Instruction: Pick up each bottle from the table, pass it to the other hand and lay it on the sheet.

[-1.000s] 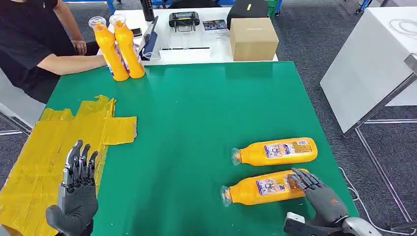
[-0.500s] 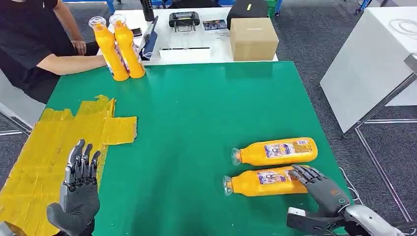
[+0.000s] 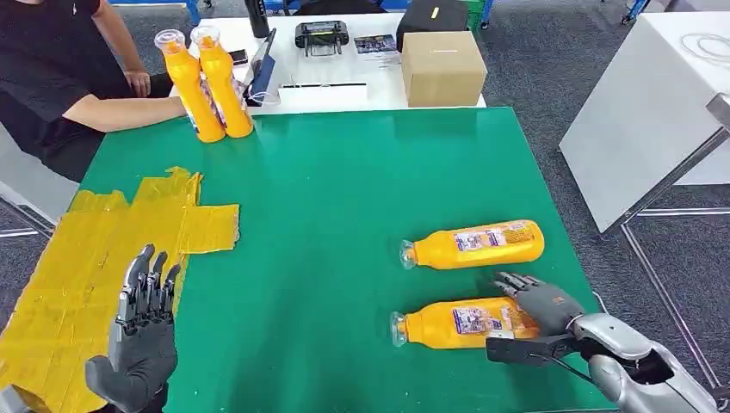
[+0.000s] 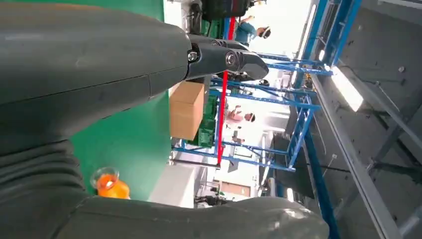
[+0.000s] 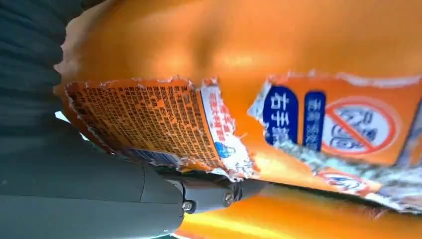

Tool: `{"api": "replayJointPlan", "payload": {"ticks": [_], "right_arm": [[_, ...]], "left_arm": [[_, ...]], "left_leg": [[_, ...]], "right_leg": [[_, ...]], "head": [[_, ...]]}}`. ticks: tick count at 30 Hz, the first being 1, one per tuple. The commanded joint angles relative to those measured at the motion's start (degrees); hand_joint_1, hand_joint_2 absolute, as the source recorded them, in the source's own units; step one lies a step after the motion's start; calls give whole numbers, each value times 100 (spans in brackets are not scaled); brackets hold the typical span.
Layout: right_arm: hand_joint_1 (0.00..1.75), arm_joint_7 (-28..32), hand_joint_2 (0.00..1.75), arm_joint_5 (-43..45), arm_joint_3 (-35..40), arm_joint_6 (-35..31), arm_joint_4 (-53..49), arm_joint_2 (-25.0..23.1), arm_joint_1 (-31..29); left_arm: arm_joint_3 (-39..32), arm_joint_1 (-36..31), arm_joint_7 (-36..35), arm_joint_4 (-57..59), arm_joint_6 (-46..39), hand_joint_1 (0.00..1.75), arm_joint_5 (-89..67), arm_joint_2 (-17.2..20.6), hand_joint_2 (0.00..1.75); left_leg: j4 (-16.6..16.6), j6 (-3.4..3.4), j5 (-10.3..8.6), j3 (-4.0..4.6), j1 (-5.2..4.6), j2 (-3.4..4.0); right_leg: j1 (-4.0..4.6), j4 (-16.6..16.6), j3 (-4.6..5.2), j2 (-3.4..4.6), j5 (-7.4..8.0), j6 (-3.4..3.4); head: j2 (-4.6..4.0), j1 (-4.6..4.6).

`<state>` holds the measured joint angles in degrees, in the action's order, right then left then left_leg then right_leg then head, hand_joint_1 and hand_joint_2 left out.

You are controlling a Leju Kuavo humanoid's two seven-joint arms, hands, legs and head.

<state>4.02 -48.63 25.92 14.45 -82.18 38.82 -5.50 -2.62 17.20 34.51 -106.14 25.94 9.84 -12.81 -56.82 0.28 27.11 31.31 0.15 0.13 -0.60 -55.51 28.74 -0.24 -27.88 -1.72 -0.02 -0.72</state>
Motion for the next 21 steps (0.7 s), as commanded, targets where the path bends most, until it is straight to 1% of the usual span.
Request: {"api": "replayJointPlan", "payload": {"ticks": [1,8,11,12,13,16,17,18,19,20,21], "right_arm": [[0,10,175,5,604,56,840,-328,-446],[0,-110,175,82,774,-120,1060,-525,-463],[0,-85,175,50,972,-93,1384,-572,-590],[19,-32,175,131,1089,-61,1425,-510,-621],[175,-17,175,192,1121,-30,1432,-480,-607],[175,-21,175,384,1211,-19,1370,-344,-544],[175,-35,175,423,1229,-29,1347,-316,-538],[175,-60,175,471,1225,-32,1322,-298,-518],[175,-73,175,499,1239,-20,1302,-273,-519],[175,-83,175,541,1233,-5,1291,-262,-508],[175,-92,175,559,1231,0,1283,-251,-492]], "left_arm": [[-109,-136,-32,339,48,0,36,103,0],[-117,-127,-35,343,88,0,36,98,0],[-81,-187,-69,398,110,0,68,118,0],[-50,-220,-68,425,87,0,69,139,0],[-30,-244,-73,440,85,0,76,155,0],[25,-293,-79,491,28,0,101,186,0],[36,-295,-74,493,13,0,109,196,0],[45,-295,-68,491,6,0,115,204,0],[46,-295,-64,491,1,0,119,207,0],[48,-297,-66,494,1,0,126,210,0],[47,-301,-71,500,-3,0,128,211,0]], "left_leg": [[11,-2,-5,-15,7,3],[15,-2,-6,-38,11,16],[18,-2,-11,-50,14,30],[16,0,-7,-59,13,32],[18,-1,-12,-60,13,32],[14,4,-7,-79,12,39],[16,4,-15,-71,16,32],[13,7,-5,-94,10,38],[13,12,-7,-88,12,32],[11,18,4,-103,11,35],[13,19,-3,-93,12,35]], "right_leg": [[7,17,-16,5,9,4],[12,22,-37,12,14,4],[15,27,-46,23,21,6],[14,24,-56,23,17,5],[15,26,-57,22,22,6],[13,21,-68,28,18,4],[17,27,-63,22,27,5],[11,20,-64,25,17,2],[13,23,-46,20,22,3],[12,20,-44,22,16,3],[14,25,-32,23,25,3]], "head": [[0,2],[0,2],[0,2],[0,2],[0,0],[0,2],[0,2],[0,2],[0,4],[0,0],[0,2]]}}
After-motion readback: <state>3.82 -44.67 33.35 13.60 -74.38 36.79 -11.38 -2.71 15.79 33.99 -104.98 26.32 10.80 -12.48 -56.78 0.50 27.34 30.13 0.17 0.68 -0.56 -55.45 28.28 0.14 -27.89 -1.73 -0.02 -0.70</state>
